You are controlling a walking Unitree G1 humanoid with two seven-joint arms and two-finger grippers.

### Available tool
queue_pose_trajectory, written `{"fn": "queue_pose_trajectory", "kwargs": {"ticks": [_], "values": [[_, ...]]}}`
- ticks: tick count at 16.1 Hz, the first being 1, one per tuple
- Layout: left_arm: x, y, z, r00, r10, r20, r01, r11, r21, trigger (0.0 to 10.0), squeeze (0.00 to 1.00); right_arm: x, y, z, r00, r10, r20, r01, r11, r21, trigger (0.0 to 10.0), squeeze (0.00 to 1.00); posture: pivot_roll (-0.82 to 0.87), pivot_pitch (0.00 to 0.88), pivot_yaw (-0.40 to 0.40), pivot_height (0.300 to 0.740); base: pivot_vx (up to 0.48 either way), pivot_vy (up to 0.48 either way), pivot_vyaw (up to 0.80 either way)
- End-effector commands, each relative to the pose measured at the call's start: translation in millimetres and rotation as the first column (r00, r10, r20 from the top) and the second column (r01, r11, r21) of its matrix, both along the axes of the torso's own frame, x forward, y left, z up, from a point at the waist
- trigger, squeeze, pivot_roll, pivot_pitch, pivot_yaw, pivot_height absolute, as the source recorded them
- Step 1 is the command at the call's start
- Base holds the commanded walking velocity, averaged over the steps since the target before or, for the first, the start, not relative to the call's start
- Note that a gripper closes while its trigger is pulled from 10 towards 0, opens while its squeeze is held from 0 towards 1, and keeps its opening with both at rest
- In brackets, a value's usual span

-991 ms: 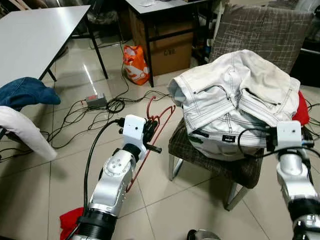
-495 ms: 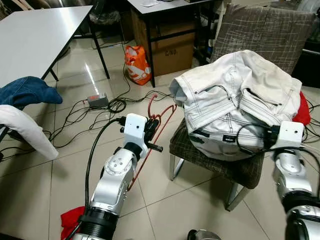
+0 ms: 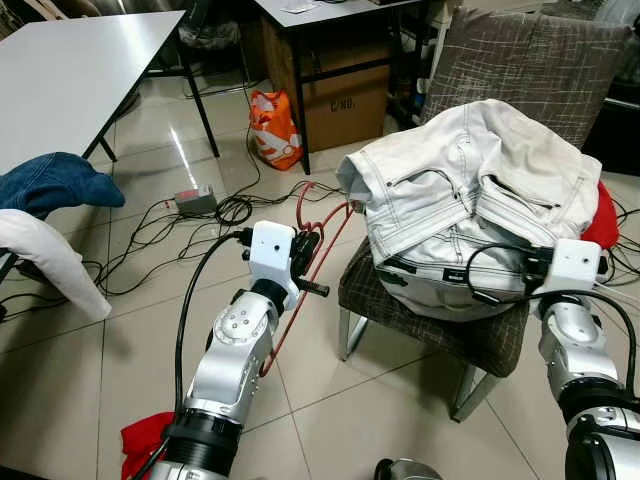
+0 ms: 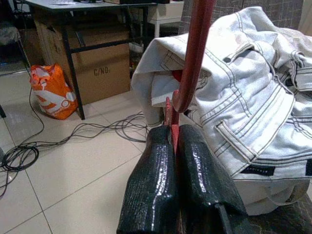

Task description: Hang hanger

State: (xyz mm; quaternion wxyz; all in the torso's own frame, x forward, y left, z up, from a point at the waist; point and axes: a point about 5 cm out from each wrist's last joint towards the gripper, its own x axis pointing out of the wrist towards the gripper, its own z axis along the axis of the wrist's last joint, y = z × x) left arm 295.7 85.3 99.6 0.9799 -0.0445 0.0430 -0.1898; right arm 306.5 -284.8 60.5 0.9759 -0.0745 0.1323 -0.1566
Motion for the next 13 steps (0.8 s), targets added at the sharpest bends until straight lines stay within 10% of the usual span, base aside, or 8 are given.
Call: {"fn": "queue_pose_trajectory", "kwargs": {"ticks": [1,12,13], "values": [[2.9,2.4,0.9,1.000,0.018,-0.005,-0.018,1.000,-0.005,10.0,0.00,5.6,11.1,5.0,0.997,0.080,0.022,-0.080,0.996,-0.034,0.0,0.00,-0.06,0.000,0.064,0.740,0.000,0.000,0.00],[3.5,-2.8,-0.2,1.000,0.018,-0.004,-0.018,1.000,-0.016,10.0,0.00,-6.1,18.7,1.7,0.989,0.145,-0.008,-0.144,0.972,-0.184,0.0,0.00,-0.07,0.000,0.046,0.740,0.000,0.000,0.00],[3.4,-3.2,-0.3,1.000,0.015,-0.004,-0.015,1.000,-0.015,10.0,0.00,-5.5,17.7,4.2,0.990,0.138,0.002,-0.135,0.973,-0.189,10.0,1.00,-0.07,0.000,0.047,0.740,0.000,0.000,0.00]]}}
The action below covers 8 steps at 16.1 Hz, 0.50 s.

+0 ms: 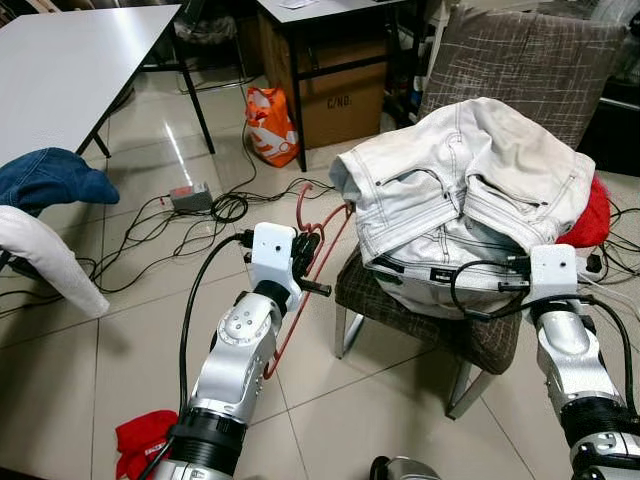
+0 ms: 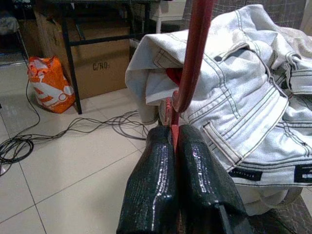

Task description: Hang hanger

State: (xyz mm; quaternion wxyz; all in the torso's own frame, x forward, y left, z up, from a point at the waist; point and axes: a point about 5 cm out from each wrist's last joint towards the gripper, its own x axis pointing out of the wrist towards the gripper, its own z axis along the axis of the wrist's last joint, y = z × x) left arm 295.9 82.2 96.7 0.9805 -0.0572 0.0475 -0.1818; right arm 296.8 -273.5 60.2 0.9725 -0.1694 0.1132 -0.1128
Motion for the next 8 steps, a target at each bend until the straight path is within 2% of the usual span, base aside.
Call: {"fn": "queue_pose_trajectory", "kwargs": {"ticks": [1,2,3,4,6,7,8], "values": [[3.3,-0.1,2.6,1.000,-0.003,0.011,0.003,1.000,0.008,10.0,0.00,4.7,6.8,6.3,0.999,0.032,0.023,-0.031,0.999,-0.008,10.0,1.00,-0.07,0.000,0.047,0.740,0.000,0.000,0.00],[3.4,-0.2,2.4,1.000,-0.005,0.011,0.005,1.000,0.009,10.0,0.00,5.8,7.1,10.7,0.998,0.042,0.043,-0.041,0.999,-0.024,10.0,1.00,-0.08,0.000,0.051,0.740,0.000,0.000,0.00],[4.1,-1.0,2.9,1.000,-0.013,0.012,0.013,1.000,0.012,10.0,0.00,10.2,6.2,24.9,0.993,0.074,0.092,-0.063,0.991,-0.117,10.0,1.00,-0.08,0.000,0.051,0.740,0.000,0.000,0.00],[5.1,-1.2,3.4,1.000,-0.020,0.014,0.020,1.000,0.015,10.0,0.00,13.9,4.0,31.2,0.991,0.092,0.100,-0.075,0.984,-0.163,10.0,1.00,-0.08,0.000,0.056,0.740,0.000,0.000,0.00],[5.6,-1.5,3.5,1.000,-0.025,0.015,0.024,1.000,0.017,10.0,0.00,16.1,-0.4,30.7,0.994,0.085,0.074,-0.069,0.978,-0.196,10.0,1.00,-0.08,0.000,0.058,0.740,0.000,0.000,0.00],[5.7,-1.7,3.8,0.999,-0.027,0.016,0.027,0.999,0.017,10.0,0.00,16.6,-1.0,26.7,0.996,0.083,0.035,-0.075,0.980,-0.187,10.0,0.00,-0.08,0.000,0.058,0.740,0.000,0.000,0.00],[5.8,-1.8,4.0,0.999,-0.029,0.017,0.028,0.999,0.017,10.0,0.00,16.2,-0.7,24.5,0.996,0.080,0.026,-0.075,0.983,-0.165,10.0,0.00,-0.08,0.000,0.058,0.740,0.000,0.000,0.00]]}}
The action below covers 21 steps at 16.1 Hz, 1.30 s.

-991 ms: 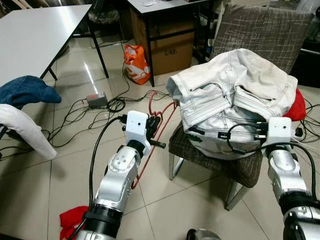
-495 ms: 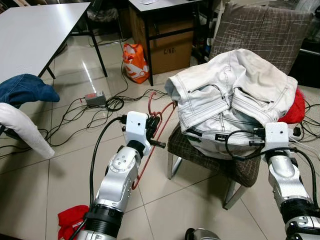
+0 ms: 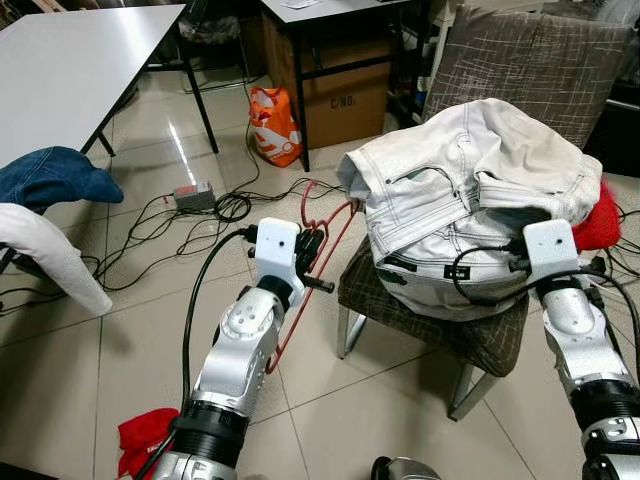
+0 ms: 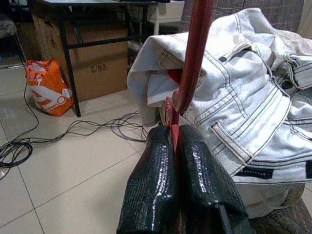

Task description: Hang hanger

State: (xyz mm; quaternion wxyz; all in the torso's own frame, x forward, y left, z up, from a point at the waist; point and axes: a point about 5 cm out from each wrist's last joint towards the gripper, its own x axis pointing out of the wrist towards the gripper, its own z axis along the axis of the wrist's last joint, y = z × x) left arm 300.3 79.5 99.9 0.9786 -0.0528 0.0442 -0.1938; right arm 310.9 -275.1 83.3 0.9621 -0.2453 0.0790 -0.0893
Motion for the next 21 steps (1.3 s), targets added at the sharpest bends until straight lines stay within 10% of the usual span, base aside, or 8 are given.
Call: {"fn": "queue_pose_trajectory", "kwargs": {"ticks": [1,3,12,21], "values": [[1.4,0.6,0.7,1.000,-0.005,0.007,0.005,1.000,0.012,10.0,0.00,0.2,2.3,-3.2,1.000,0.002,-0.011,-0.002,0.999,0.049,0.0,0.00,-0.08,0.000,0.056,0.740,0.000,0.000,0.00],[2.4,-0.1,1.6,1.000,-0.007,0.011,0.007,1.000,0.010,10.0,0.00,0.7,4.2,-5.9,1.000,-0.022,-0.010,0.024,0.987,0.161,0.0,0.00,-0.08,0.000,0.056,0.740,0.000,0.000,0.00],[14.0,7.1,11.1,0.997,0.081,-0.015,-0.082,0.991,-0.108,10.0,0.00,35.0,5.7,79.0,0.965,0.075,0.253,-0.107,0.988,0.114,0.0,0.00,-0.08,0.000,0.055,0.740,0.000,0.000,0.00],[14.0,9.2,13.9,0.993,0.117,-0.005,-0.116,0.987,-0.112,10.0,0.00,13.7,30.0,60.0,0.958,0.115,0.261,-0.162,0.972,0.168,0.0,0.00,-0.08,0.000,0.051,0.740,-0.087,0.286,0.00]]}}
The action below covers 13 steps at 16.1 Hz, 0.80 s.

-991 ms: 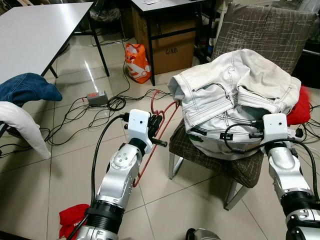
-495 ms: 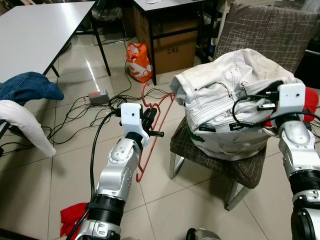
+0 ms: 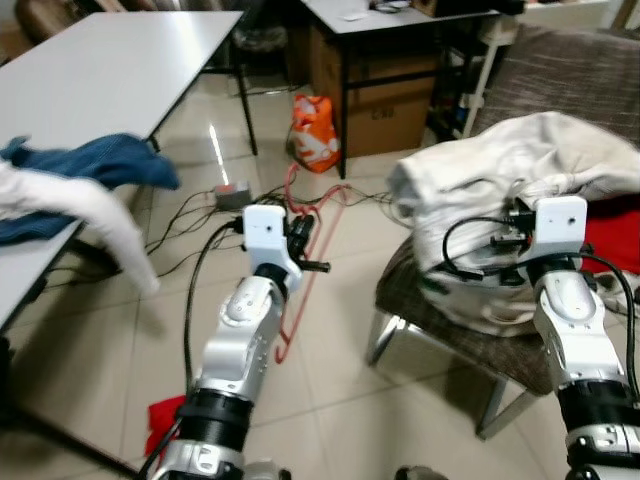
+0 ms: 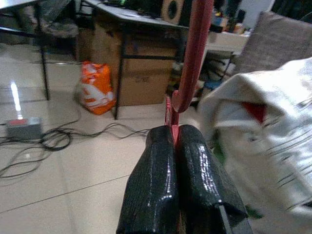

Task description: Hang hanger

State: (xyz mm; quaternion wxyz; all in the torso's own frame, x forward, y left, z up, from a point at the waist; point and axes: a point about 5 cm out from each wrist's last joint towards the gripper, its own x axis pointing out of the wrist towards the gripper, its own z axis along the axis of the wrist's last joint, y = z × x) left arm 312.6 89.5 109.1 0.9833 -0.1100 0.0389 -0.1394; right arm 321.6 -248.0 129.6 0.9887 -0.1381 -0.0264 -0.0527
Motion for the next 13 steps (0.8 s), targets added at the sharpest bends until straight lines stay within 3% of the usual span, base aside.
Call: {"fn": "queue_pose_trajectory", "kwargs": {"ticks": [1,5,7,10,13], "values": [[1.9,-1.4,4.8,1.000,0.001,0.021,-0.001,1.000,0.006,10.0,0.00,6.4,-2.1,26.6,0.997,0.018,0.080,-0.015,0.999,-0.029,0.0,0.00,-0.08,0.000,0.056,0.740,0.000,0.000,0.00],[4.6,-1.7,5.0,1.000,-0.003,0.021,0.002,1.000,0.019,10.0,0.00,22.8,-8.6,81.3,0.977,0.042,0.211,-0.030,0.998,-0.059,0.0,0.00,-0.08,0.000,0.055,0.740,0.000,0.000,0.00],[4.7,-2.3,4.0,1.000,0.000,0.006,0.000,1.000,0.017,10.0,0.00,22.5,-5.1,78.6,0.978,0.051,0.205,-0.040,0.998,-0.054,0.0,0.00,-0.08,0.000,0.054,0.740,0.000,0.000,0.00],[2.3,-3.7,0.8,1.000,-0.002,-0.007,0.002,0.999,0.036,10.0,0.00,19.6,2.7,54.9,0.990,0.055,0.131,-0.058,0.998,0.022,0.0,0.00,-0.07,0.000,0.051,0.740,-0.480,0.000,0.00],[0.1,-8.1,4.1,0.999,-0.028,0.033,0.025,0.997,0.078,10.0,0.00,14.7,11.4,40.8,0.993,0.077,0.089,-0.080,0.996,0.038,0.0,0.00,-0.07,0.000,0.051,0.740,-0.160,0.000,0.00]]}}
